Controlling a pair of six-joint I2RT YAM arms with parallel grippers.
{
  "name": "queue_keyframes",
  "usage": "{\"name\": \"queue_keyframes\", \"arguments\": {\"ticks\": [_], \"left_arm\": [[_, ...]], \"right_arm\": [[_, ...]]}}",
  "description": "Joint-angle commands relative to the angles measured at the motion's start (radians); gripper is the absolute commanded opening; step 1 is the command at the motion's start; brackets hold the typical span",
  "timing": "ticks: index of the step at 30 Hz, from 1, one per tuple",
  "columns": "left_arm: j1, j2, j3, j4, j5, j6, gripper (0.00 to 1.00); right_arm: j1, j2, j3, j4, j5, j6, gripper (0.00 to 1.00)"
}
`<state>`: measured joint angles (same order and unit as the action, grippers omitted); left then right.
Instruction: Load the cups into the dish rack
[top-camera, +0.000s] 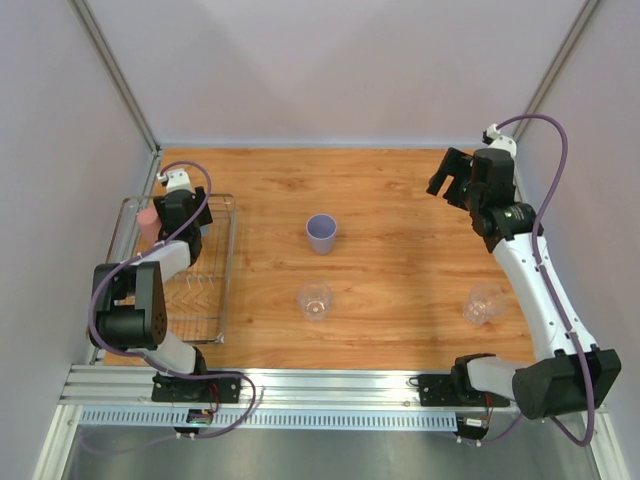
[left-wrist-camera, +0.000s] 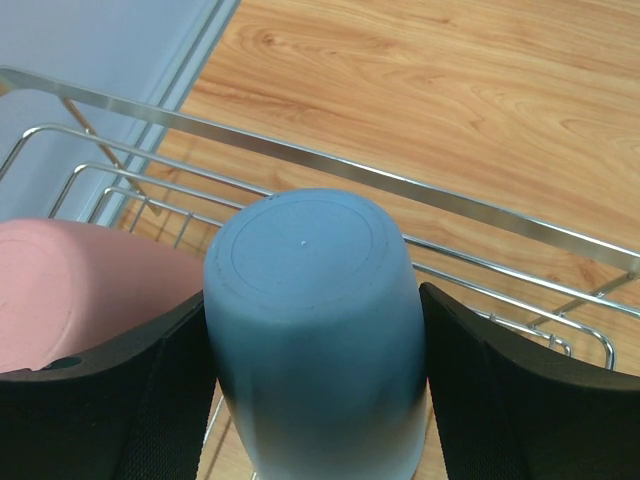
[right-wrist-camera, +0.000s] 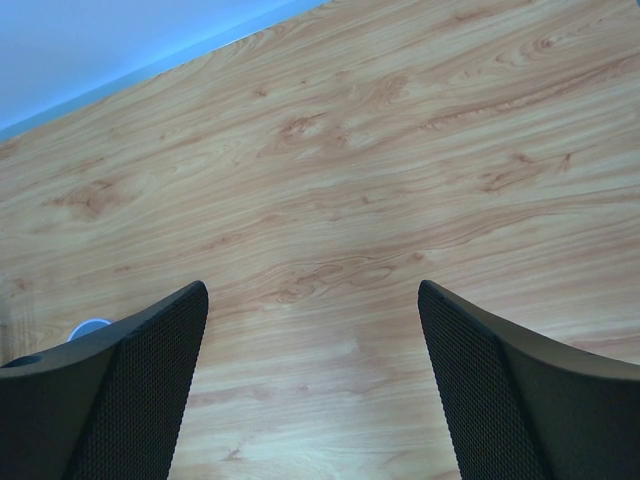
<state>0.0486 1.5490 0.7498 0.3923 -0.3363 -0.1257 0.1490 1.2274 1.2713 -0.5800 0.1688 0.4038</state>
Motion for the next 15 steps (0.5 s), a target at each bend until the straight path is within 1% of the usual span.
{"name": "queue_keyframes", "arguments": {"ticks": [1,8,12,15], "left_arm": [[0.005,0.008,0.003,0.076,0.023,0.015,0.43],[0.005,0.019,0.008,0.103,0.008,0.029,0.51],[0.005,0.026,0.017,0.099,0.011,0.029,0.6],[0.005,0.033,0.019,0.089,0.019,0.028,0.62]], "right_arm": [[-0.003,0.007,0.03,0.035,-0.015,0.007,0.88],[-0.005,0.015,0.037,0.034,-0.023,0.0,0.88],[-0.005,0.018,0.039,0.034,-0.029,-0.002,0.88],[-0.005,0.02,0.04,0.037,-0.029,-0.006,0.88]]}}
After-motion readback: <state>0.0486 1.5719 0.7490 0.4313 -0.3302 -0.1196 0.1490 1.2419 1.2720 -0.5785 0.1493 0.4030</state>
